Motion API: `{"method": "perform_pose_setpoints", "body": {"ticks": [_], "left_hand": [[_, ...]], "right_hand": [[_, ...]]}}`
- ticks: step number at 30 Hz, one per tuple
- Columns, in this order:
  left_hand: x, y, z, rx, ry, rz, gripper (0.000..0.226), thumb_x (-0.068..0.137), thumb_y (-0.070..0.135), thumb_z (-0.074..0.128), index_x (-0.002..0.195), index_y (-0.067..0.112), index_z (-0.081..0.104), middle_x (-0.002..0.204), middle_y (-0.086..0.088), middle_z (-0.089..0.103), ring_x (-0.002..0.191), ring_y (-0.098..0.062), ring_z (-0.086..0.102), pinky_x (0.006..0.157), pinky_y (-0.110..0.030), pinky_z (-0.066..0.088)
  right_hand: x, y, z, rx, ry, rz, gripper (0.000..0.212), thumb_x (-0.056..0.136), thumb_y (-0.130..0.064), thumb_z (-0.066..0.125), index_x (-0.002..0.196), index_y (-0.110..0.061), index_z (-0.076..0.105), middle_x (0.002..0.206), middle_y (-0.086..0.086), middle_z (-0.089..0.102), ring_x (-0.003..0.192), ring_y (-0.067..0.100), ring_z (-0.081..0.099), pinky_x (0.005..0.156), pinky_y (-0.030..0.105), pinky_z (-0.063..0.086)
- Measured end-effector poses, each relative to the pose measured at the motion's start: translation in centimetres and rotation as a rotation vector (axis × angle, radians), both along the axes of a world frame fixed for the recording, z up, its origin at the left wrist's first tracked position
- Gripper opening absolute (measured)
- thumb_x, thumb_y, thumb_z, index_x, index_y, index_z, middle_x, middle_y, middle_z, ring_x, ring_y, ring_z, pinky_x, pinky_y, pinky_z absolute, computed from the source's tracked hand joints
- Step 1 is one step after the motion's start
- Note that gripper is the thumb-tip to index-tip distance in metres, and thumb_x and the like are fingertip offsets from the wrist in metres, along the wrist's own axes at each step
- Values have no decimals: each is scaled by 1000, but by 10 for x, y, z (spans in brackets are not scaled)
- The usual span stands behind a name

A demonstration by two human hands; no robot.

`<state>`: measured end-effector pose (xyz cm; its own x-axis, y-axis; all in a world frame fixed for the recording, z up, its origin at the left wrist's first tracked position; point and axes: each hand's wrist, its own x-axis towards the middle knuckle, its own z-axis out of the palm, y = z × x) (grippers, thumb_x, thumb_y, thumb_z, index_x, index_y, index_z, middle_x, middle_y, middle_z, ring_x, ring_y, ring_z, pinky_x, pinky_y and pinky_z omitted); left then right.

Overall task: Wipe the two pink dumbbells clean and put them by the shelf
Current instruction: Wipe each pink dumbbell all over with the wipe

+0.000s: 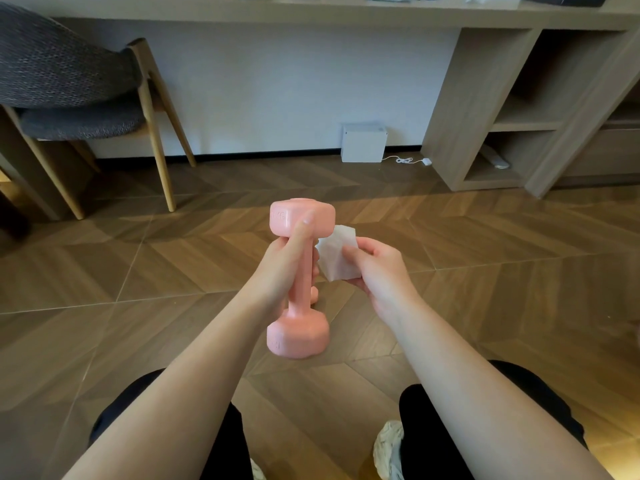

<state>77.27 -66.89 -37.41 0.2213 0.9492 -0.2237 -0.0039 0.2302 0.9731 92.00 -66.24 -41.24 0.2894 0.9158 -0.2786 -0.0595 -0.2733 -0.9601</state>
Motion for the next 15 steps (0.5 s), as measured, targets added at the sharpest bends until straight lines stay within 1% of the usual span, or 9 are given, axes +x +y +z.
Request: {"method": "perform_pose_setpoints", "body": {"ticks": [2, 4, 6, 8, 10, 12, 13, 15], "left_hand": [[0, 0, -2, 10, 20, 0, 57, 89, 68, 46, 84, 12, 59, 78, -9, 48, 62, -16, 48, 51, -24, 43], [0, 0, -5, 57, 70, -16, 61, 81, 69, 44, 80, 10, 57, 76, -9, 50, 64, -17, 49, 54, -25, 45], [1, -1, -8, 110, 132, -44, 64, 81, 70, 42, 81, 8, 57, 75, -8, 52, 66, -19, 49, 59, -28, 45], [2, -3, -9, 155, 147, -48, 63, 81, 68, 43, 84, 7, 57, 75, -6, 52, 64, -15, 48, 58, -26, 44], [3, -5, -9, 225, 150, -46, 60, 82, 67, 44, 86, 9, 57, 75, 0, 52, 61, -8, 48, 55, -19, 43], [2, -3, -11, 311, 166, -46, 54, 80, 70, 45, 85, 18, 58, 70, 12, 55, 61, -1, 49, 58, -15, 44], [2, -2, -11, 345, 175, -48, 48, 80, 70, 45, 84, 24, 57, 67, 18, 58, 62, 2, 51, 60, -13, 44], [1, -1, -12, 390, 190, -52, 35, 83, 66, 47, 85, 32, 55, 66, 28, 60, 64, 6, 53, 62, -10, 42]], "right_hand": [[1, -3, 4, 83, 20, -68, 18, 89, -16, 60, 100, -16, 75, 106, 8, 75, 109, 30, 67, 98, 51, 52], [1, -6, 12, 175, 21, -116, 23, 87, -21, 62, 106, -16, 74, 106, 6, 75, 107, 28, 67, 98, 50, 53], [1, -11, 19, 239, 13, -119, 25, 88, -21, 63, 110, -14, 73, 105, 5, 75, 102, 22, 69, 96, 45, 55], [0, -16, 26, 300, 11, -83, 18, 93, -13, 61, 106, -11, 74, 97, 6, 76, 91, 17, 72, 90, 37, 58], [-2, -22, 33, 354, -7, -54, 18, 95, -8, 58, 100, -10, 75, 93, 9, 76, 87, 20, 73, 87, 35, 59], [-2, -26, 38, 400, -40, -34, 21, 97, -7, 55, 97, -13, 75, 93, 12, 75, 91, 26, 71, 86, 33, 59], [-2, -27, 40, 421, -50, -23, 22, 97, -6, 54, 97, -13, 75, 93, 12, 75, 92, 26, 71, 84, 30, 59], [-1, -29, 42, 462, -69, 0, 24, 99, -5, 52, 96, -15, 74, 88, 7, 75, 87, 20, 70, 79, 24, 58]]}}
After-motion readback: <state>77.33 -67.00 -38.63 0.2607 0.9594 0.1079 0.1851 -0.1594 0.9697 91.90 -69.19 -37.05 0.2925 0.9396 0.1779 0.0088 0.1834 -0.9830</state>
